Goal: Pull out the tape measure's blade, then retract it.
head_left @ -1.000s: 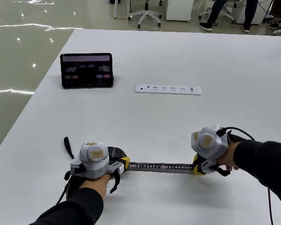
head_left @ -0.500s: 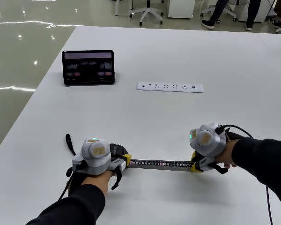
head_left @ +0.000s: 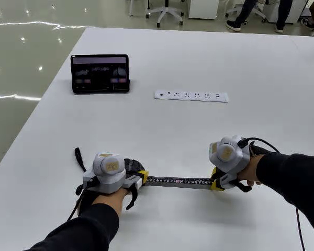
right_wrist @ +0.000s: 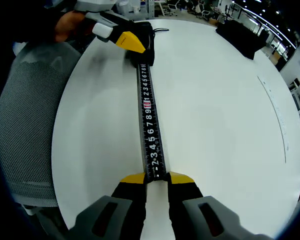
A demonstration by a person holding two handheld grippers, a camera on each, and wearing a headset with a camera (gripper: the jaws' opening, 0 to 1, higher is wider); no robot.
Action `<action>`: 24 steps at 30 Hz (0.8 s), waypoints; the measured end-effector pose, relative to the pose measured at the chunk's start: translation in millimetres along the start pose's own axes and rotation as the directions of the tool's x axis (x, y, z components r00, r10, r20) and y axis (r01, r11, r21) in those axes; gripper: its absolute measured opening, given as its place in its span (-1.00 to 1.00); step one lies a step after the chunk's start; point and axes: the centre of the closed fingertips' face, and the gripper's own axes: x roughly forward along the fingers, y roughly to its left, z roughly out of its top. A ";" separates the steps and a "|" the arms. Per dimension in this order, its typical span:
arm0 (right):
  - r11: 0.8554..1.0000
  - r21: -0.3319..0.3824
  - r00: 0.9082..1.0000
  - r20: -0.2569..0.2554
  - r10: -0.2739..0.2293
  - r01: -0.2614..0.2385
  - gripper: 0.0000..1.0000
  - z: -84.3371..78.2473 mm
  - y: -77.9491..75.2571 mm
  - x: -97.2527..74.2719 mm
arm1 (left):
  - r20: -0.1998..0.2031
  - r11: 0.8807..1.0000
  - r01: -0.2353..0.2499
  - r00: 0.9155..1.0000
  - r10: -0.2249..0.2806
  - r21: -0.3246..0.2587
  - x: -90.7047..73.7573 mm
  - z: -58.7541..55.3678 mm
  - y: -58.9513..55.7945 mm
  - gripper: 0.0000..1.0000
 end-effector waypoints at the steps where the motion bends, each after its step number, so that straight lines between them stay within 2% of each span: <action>1: 1.000 0.001 1.000 0.001 0.000 0.000 -0.77 0.9 0.0 0.3 | 0.000 1.000 0.000 1.000 0.000 0.000 0.2 0.1 0.1 0.15; 24: 1.000 -0.003 1.000 0.024 0.002 -0.002 -0.78 14.5 2.0 5.5 | -0.002 1.000 0.002 1.000 -0.002 -0.002 0.5 -0.1 -0.2 0.15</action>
